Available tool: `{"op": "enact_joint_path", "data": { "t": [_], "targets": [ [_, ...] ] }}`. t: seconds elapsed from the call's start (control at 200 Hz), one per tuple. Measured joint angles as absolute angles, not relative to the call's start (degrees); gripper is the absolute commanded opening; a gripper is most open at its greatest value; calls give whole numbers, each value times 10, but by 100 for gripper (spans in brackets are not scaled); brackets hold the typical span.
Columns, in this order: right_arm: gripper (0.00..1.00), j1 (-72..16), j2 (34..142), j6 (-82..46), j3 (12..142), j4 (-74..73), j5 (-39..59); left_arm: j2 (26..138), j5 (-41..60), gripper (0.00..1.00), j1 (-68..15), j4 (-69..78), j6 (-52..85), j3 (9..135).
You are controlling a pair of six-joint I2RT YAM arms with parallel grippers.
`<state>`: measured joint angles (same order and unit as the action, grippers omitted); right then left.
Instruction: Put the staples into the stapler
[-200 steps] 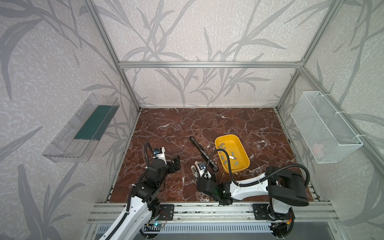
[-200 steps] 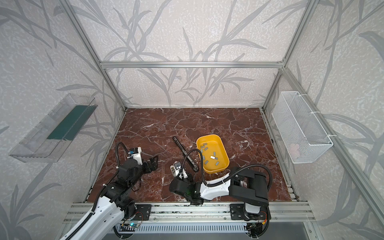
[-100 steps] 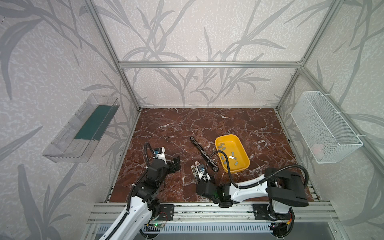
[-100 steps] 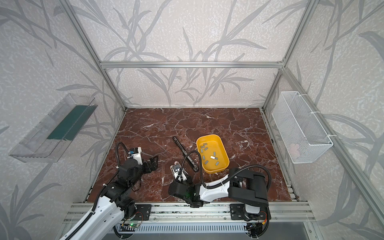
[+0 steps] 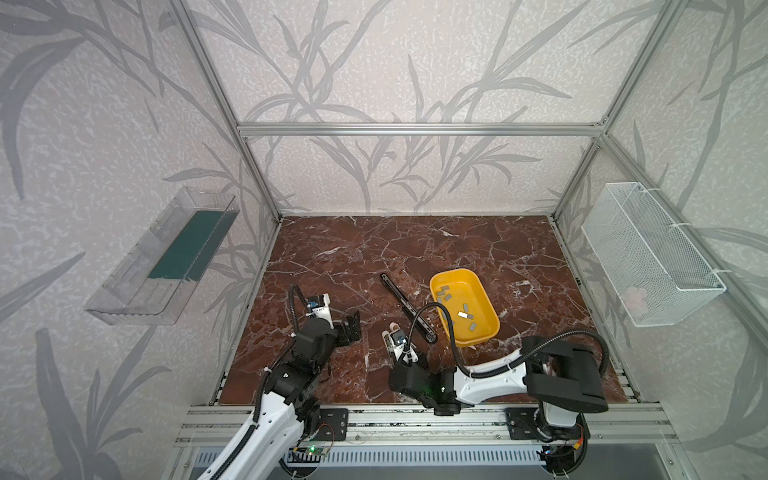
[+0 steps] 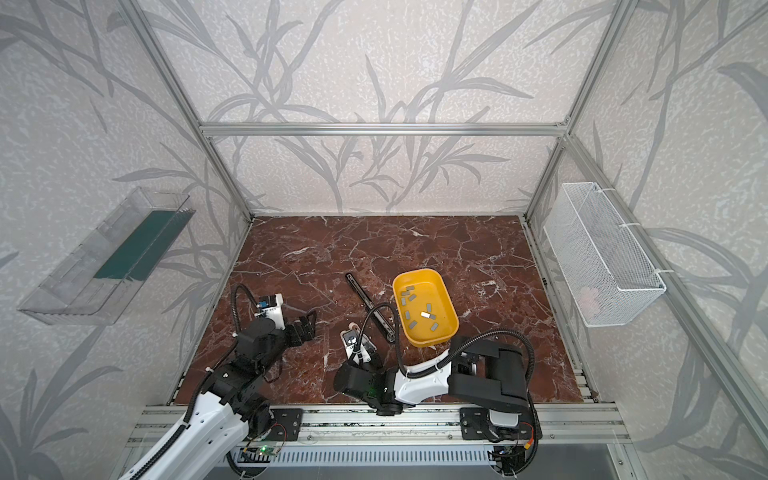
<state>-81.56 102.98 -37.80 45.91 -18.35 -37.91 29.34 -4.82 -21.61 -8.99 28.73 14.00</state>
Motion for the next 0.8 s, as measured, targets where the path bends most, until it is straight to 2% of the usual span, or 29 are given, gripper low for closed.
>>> {"op": "enact_joint_path", "data": {
  "t": [0.801],
  "targets": [
    [1, -818, 1036, -377, 466, -182, -379, 293, -48, 99, -216, -90, 287, 140]
  ]
}}
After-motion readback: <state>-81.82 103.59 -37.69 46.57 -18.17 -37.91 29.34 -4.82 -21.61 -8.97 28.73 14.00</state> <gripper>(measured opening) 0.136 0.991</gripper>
